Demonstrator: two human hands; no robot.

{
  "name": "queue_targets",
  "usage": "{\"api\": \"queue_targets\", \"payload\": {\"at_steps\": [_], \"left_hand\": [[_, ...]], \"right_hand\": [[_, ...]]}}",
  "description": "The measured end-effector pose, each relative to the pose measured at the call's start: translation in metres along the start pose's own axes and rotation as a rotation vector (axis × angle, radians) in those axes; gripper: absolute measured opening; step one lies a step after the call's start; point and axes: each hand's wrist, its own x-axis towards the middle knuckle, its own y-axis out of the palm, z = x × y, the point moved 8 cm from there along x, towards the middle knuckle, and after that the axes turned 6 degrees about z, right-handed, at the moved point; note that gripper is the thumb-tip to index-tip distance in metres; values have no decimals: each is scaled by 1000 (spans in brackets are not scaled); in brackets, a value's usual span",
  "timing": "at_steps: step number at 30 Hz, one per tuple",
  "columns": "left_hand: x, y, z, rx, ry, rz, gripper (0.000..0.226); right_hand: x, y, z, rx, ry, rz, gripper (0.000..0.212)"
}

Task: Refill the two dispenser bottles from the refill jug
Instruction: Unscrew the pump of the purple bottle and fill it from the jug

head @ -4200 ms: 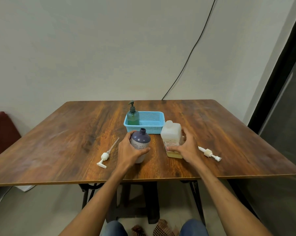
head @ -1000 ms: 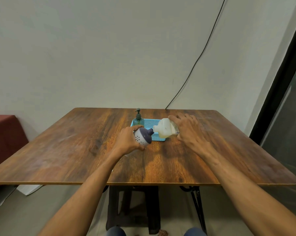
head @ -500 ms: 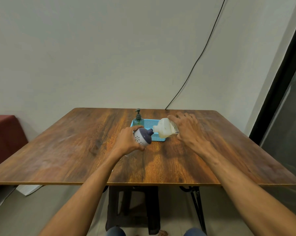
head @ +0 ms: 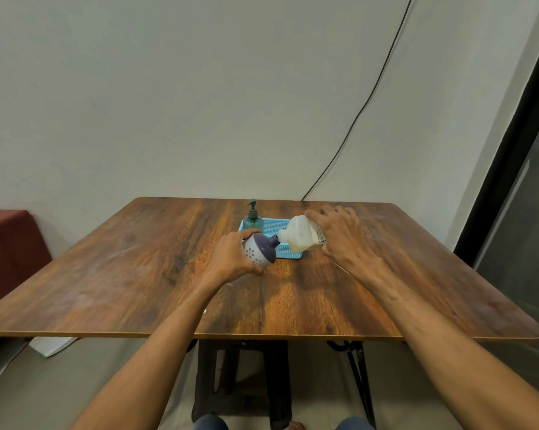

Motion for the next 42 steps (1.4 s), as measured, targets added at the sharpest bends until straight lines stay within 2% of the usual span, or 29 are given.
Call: {"api": "queue_targets", "payload": {"at_steps": [32, 42], "left_hand": [[4, 1, 2, 14, 3, 5, 75], [4, 3, 2, 31, -11, 17, 77]], "right_hand": [[1, 0, 1, -25, -4, -10, 69], [3, 3, -1, -37, 1, -10, 74]]}}
